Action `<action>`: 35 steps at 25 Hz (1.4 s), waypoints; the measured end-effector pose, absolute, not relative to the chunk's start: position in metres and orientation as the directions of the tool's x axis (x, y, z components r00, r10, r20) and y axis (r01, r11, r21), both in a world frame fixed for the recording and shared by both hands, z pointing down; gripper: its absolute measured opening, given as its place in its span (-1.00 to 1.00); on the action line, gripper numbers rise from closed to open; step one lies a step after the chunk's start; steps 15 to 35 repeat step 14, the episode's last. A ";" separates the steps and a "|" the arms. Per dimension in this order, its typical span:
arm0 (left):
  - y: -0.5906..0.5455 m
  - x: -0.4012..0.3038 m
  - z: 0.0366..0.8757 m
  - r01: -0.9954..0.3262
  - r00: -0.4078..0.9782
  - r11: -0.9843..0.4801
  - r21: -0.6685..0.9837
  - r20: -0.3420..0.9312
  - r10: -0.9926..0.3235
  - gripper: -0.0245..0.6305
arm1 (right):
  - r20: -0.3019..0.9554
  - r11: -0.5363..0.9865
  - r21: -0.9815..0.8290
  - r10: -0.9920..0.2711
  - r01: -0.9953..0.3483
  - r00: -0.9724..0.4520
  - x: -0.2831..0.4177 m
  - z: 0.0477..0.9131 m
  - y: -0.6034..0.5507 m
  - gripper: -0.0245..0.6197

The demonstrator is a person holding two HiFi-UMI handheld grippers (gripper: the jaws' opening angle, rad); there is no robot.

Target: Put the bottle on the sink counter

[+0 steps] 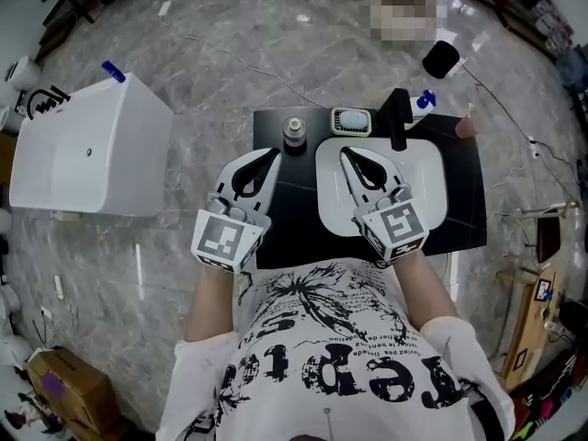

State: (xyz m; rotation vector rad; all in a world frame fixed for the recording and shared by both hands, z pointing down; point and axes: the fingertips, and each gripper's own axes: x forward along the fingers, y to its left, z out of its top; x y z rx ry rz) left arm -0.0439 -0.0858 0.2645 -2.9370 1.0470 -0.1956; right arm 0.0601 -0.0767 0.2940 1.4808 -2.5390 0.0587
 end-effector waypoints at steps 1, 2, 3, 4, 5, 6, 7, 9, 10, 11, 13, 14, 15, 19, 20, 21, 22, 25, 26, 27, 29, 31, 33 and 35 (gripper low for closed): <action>-0.086 -0.043 0.266 -0.628 0.768 -0.776 -0.060 0.118 -0.630 -0.88 | 0.190 0.496 0.066 -0.858 -0.866 -0.477 0.060 0.294 -0.077 -0.89; -0.085 -0.043 0.267 -0.628 0.767 -0.776 -0.061 0.124 -0.630 -0.88 | 0.188 0.496 0.065 -0.859 -0.866 -0.477 0.060 0.294 -0.076 -0.89; -0.084 -0.043 0.269 -0.627 0.767 -0.776 -0.061 0.128 -0.629 -0.88 | 0.186 0.496 0.065 -0.859 -0.866 -0.477 0.060 0.295 -0.076 -0.89; -0.083 -0.043 0.270 -0.626 0.767 -0.777 -0.058 0.130 -0.628 -0.88 | 0.184 0.496 0.065 -0.859 -0.866 -0.478 0.059 0.295 -0.076 -0.89; -0.082 -0.044 0.271 -0.624 0.769 -0.779 -0.056 0.129 -0.626 -0.88 | 0.183 0.496 0.064 -0.859 -0.866 -0.479 0.059 0.296 -0.075 -0.88; -0.082 -0.043 0.271 -0.622 0.772 -0.781 -0.053 0.126 -0.623 -0.88 | 0.183 0.497 0.064 -0.858 -0.865 -0.479 0.058 0.296 -0.075 -0.89; -0.081 -0.043 0.271 -0.619 0.775 -0.784 -0.049 0.122 -0.620 -0.88 | 0.183 0.498 0.061 -0.858 -0.865 -0.480 0.059 0.296 -0.075 -0.88; -0.080 -0.042 0.270 -0.614 0.780 -0.788 -0.045 0.116 -0.615 -0.88 | 0.182 0.498 0.059 -0.857 -0.865 -0.481 0.060 0.295 -0.075 -0.88; -0.079 -0.041 0.269 -0.613 0.781 -0.789 -0.047 0.117 -0.614 -0.88 | 0.181 0.498 0.060 -0.858 -0.865 -0.481 0.062 0.294 -0.075 -0.88; -0.078 -0.040 0.269 -0.612 0.781 -0.789 -0.052 0.118 -0.614 -0.88 | 0.180 0.497 0.063 -0.859 -0.865 -0.480 0.062 0.294 -0.074 -0.88; -0.077 -0.039 0.268 -0.611 0.781 -0.789 -0.063 0.119 -0.613 -0.88 | 0.178 0.497 0.068 -0.859 -0.865 -0.480 0.063 0.293 -0.074 -0.89; -0.077 -0.039 0.267 -0.610 0.781 -0.790 -0.068 0.119 -0.613 -0.88 | 0.177 0.498 0.070 -0.859 -0.864 -0.481 0.064 0.292 -0.073 -0.89; -0.077 -0.039 0.267 -0.610 0.781 -0.790 -0.068 0.119 -0.613 -0.88 | 0.177 0.498 0.070 -0.859 -0.864 -0.481 0.064 0.292 -0.073 -0.89; -0.077 -0.039 0.267 -0.610 0.781 -0.790 -0.068 0.119 -0.613 -0.88 | 0.177 0.498 0.070 -0.859 -0.864 -0.481 0.064 0.292 -0.073 -0.89; -0.077 -0.039 0.267 -0.610 0.781 -0.790 -0.068 0.119 -0.613 -0.88 | 0.177 0.498 0.070 -0.859 -0.864 -0.481 0.064 0.292 -0.073 -0.89; -0.077 -0.039 0.267 -0.610 0.781 -0.790 -0.068 0.119 -0.613 -0.88 | 0.177 0.498 0.070 -0.859 -0.864 -0.481 0.064 0.292 -0.073 -0.89; -0.077 -0.039 0.267 -0.610 0.781 -0.790 -0.068 0.119 -0.613 -0.88 | 0.177 0.498 0.070 -0.859 -0.864 -0.481 0.064 0.292 -0.073 -0.89; -0.077 -0.039 0.267 -0.610 0.781 -0.790 -0.068 0.119 -0.613 -0.88 | 0.177 0.498 0.070 -0.859 -0.864 -0.481 0.064 0.292 -0.073 -0.89; -0.077 -0.039 0.267 -0.610 0.781 -0.790 -0.068 0.119 -0.613 -0.88 | 0.177 0.498 0.070 -0.859 -0.864 -0.481 0.064 0.292 -0.073 -0.89; -0.077 -0.039 0.267 -0.610 0.781 -0.790 -0.068 0.119 -0.613 -0.88 | 0.177 0.498 0.070 -0.859 -0.864 -0.481 0.064 0.292 -0.073 -0.89; -0.077 -0.039 0.267 -0.610 0.781 -0.790 -0.068 0.119 -0.613 -0.88 | 0.177 0.498 0.070 -0.859 -0.864 -0.481 0.064 0.292 -0.073 -0.89; -0.077 -0.039 0.267 -0.610 0.781 -0.790 -0.068 0.119 -0.613 -0.88 | 0.177 0.498 0.070 -0.859 -0.864 -0.481 0.064 0.292 -0.073 -0.89; -0.077 -0.039 0.267 -0.610 0.781 -0.790 -0.068 0.119 -0.613 -0.88 | 0.177 0.498 0.070 -0.859 -0.864 -0.481 0.064 0.292 -0.073 -0.89; -0.077 -0.039 0.267 -0.610 0.781 -0.790 -0.068 0.119 -0.613 -0.88 | 0.177 0.498 0.070 -0.859 -0.864 -0.481 0.064 0.292 -0.073 -0.89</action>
